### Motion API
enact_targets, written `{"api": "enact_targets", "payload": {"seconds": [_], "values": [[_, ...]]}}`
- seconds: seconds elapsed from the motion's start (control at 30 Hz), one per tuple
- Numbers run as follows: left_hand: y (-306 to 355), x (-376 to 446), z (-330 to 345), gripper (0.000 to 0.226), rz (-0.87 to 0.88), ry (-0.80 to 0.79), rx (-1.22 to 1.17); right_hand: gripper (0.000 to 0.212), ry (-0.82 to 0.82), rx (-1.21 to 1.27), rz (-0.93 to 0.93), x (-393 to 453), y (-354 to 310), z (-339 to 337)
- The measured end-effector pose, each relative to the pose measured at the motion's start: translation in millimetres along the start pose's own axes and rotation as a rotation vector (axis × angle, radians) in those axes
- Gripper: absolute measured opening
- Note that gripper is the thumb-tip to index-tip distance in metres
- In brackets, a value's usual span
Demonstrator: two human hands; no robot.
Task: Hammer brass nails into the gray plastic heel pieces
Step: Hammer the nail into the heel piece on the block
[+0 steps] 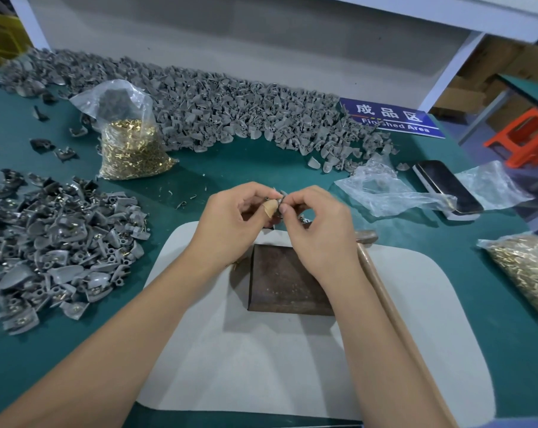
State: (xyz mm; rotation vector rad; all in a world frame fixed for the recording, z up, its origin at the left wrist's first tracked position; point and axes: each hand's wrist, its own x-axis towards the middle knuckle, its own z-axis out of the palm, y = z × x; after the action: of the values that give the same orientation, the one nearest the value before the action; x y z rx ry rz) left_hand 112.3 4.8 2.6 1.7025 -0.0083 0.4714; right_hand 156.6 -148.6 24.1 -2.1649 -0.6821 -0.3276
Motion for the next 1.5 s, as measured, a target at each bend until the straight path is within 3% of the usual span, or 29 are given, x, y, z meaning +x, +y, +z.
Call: {"api": "enact_targets", "payload": {"seconds": [0.33, 0.53, 0.77, 0.9, 1.0, 1.07, 1.13, 1.23, 1.37, 1.5], "values": [[12, -3, 3, 0.01, -0.031, 0.022, -0.052, 0.007, 0.124, 0.167, -0.016, -6, -6, -10], [22, -36, 7, 0.009, -0.061, 0.009, -0.049, 0.013, 0.005, 0.127, -0.019, -27, -11, -29], [31, -58, 14, 0.013, 0.0, 0.012, 0.138, 0.015, -0.039, 0.032, -0.011, -48, -17, -46], [27, -65, 15, 0.011, 0.084, 0.056, 0.394, 0.011, -0.026, -0.002, 0.083, -57, -16, -58], [24, -68, 12, 0.009, 0.052, 0.03, 0.439, 0.013, 0.058, -0.244, 0.303, -68, -2, -78], [25, -69, 10, 0.008, 0.067, -0.005, 0.473, 0.029, -0.013, -0.519, 0.479, -79, 6, -85], [30, -70, 9, 0.005, 0.14, -0.01, 0.591, 0.038, -0.15, -0.643, 0.578, -89, 9, -84], [34, -72, 11, 0.003, 0.191, -0.019, 0.699, 0.031, -0.223, -0.668, 0.571, -92, 13, -78], [35, -74, 13, 0.004, 0.19, -0.014, 0.746, 0.023, -0.137, -0.601, 0.555, -89, 12, -85], [33, -76, 16, 0.005, 0.136, 0.014, 0.72, 0.017, -0.089, -0.429, 0.426, -86, 5, -101]]}}
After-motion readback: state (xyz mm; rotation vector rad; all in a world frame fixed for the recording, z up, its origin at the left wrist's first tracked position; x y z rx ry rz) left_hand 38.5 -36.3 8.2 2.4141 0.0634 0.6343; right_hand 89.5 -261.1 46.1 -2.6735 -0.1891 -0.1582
